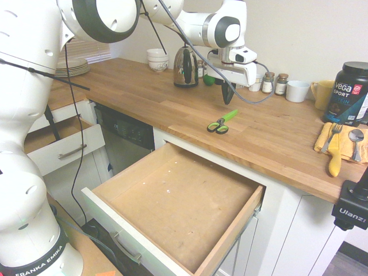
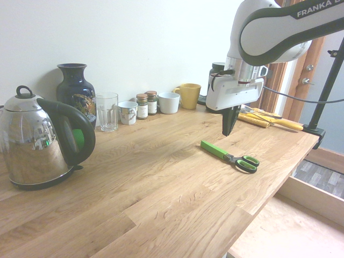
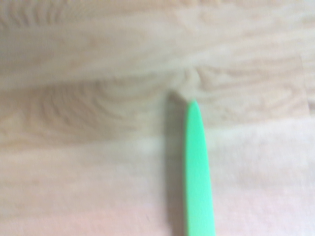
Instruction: Put scissor in the drawer
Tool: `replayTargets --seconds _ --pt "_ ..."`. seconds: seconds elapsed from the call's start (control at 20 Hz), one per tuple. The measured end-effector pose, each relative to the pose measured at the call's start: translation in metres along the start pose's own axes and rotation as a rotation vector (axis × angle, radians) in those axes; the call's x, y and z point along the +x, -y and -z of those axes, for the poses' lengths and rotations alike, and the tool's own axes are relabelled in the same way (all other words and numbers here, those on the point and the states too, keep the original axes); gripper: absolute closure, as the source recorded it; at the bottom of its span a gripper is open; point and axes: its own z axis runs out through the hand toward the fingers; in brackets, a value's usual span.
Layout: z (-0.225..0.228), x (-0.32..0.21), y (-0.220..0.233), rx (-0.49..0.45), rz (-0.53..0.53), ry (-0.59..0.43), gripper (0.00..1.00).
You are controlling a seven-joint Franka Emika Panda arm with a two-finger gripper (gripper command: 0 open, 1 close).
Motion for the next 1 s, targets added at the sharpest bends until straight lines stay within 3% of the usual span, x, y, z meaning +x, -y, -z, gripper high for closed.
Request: replayTargets --seconds 1.0 --pt "-0.028 -0.024 -0.031 -0.021 -0.005 0.02 0.0"
